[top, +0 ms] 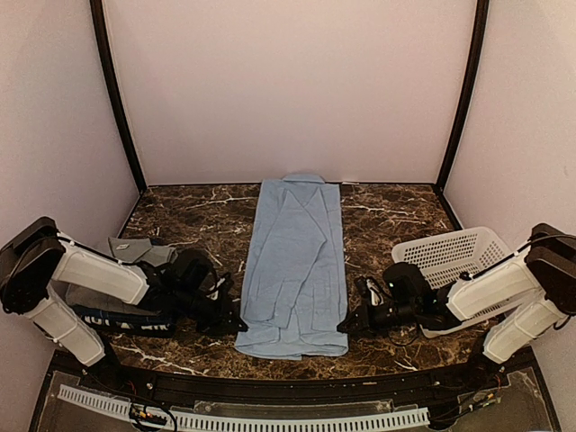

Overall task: Fold and stack the long sleeve shirts
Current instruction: Pick up the rectangle-folded shirt from the center of the board.

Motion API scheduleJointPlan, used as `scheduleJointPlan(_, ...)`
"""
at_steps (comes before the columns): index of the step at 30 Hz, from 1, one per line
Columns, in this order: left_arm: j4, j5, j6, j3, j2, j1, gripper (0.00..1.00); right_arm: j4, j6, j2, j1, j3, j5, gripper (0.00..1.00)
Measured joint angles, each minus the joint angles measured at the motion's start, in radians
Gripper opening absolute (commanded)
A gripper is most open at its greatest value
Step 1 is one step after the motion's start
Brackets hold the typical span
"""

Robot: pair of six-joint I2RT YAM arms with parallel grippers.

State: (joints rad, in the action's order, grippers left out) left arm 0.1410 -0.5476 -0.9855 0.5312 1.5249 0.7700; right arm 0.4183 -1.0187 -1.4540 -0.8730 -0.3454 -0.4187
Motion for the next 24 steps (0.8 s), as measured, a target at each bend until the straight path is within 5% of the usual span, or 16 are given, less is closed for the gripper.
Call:
scheduleJointPlan(17,-0.016,0.003,-0.014,-0.065,-0.135,0.013,0.07,-0.108,0.037,0.079,-0.029,-0.012,-0.002,0.00)
scheduleJointPlan(24,-0.006,0.002,-0.014,-0.065,-0.125,0.014,0.29,-0.106,0.037,0.053,-0.032,-0.038,-0.001,0.00)
